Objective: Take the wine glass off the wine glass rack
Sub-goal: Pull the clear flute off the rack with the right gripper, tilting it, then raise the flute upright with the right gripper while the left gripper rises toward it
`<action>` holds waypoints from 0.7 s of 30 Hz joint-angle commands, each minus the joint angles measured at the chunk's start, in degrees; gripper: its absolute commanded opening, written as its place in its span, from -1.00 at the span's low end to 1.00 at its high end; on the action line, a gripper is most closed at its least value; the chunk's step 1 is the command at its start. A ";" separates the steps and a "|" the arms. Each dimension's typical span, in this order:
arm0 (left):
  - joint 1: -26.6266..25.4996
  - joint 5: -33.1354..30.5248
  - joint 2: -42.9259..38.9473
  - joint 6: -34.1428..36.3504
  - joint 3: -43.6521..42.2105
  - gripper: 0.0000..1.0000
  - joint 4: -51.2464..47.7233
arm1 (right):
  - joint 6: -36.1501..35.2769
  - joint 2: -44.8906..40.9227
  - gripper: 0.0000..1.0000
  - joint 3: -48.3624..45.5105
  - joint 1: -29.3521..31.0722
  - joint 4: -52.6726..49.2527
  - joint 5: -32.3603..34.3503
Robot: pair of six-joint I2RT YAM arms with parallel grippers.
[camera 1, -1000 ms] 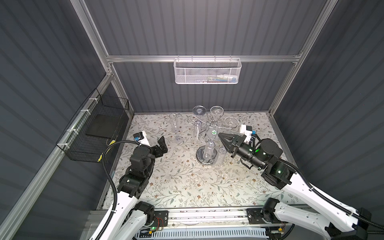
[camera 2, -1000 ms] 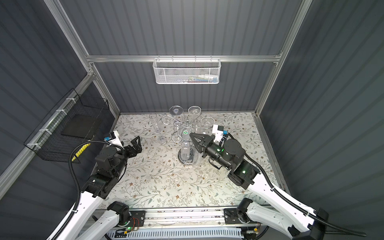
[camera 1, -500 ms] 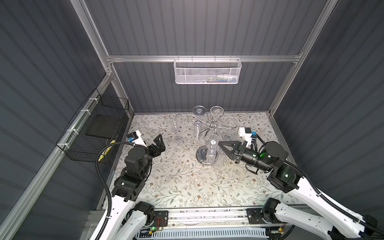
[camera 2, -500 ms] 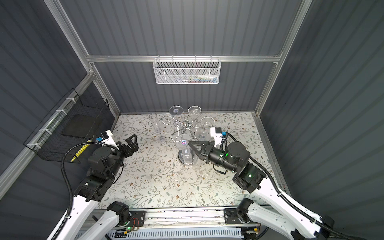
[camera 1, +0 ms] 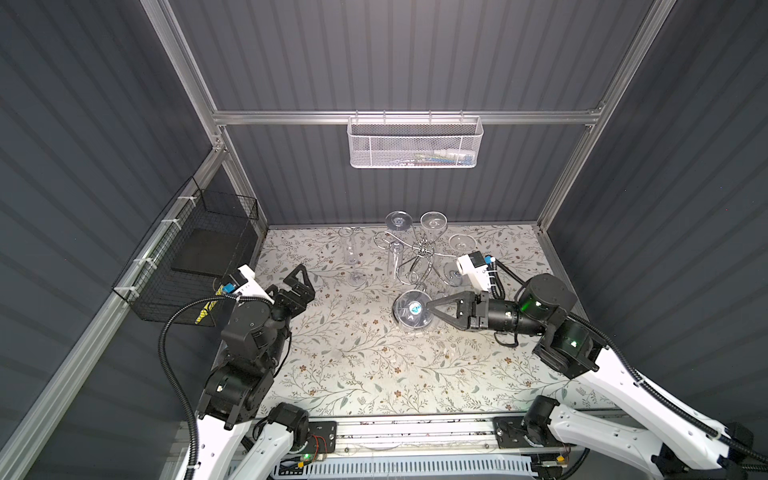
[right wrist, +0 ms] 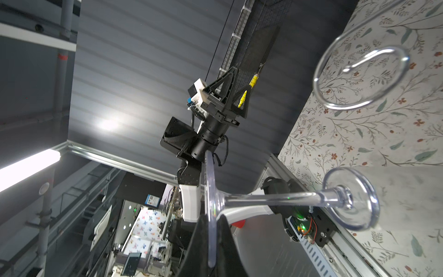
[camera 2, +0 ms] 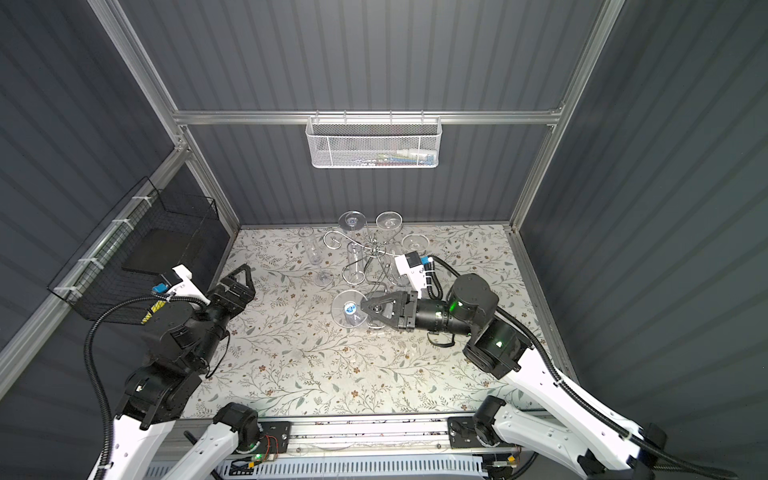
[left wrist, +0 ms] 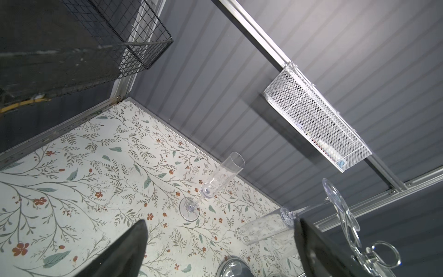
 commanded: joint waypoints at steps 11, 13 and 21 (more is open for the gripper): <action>0.26 -4.61 -0.68 -4.47 5.69 0.94 -2.69 | -6.55 8.31 -1.00 10.52 1.13 5.77 -13.38; 0.25 -4.48 -0.05 -4.39 6.93 0.94 -2.31 | -7.19 9.95 -1.00 11.92 1.53 6.61 -14.25; 0.25 -4.30 2.48 -4.18 10.32 0.94 -0.59 | -19.69 15.18 -1.00 18.43 3.31 14.08 -17.47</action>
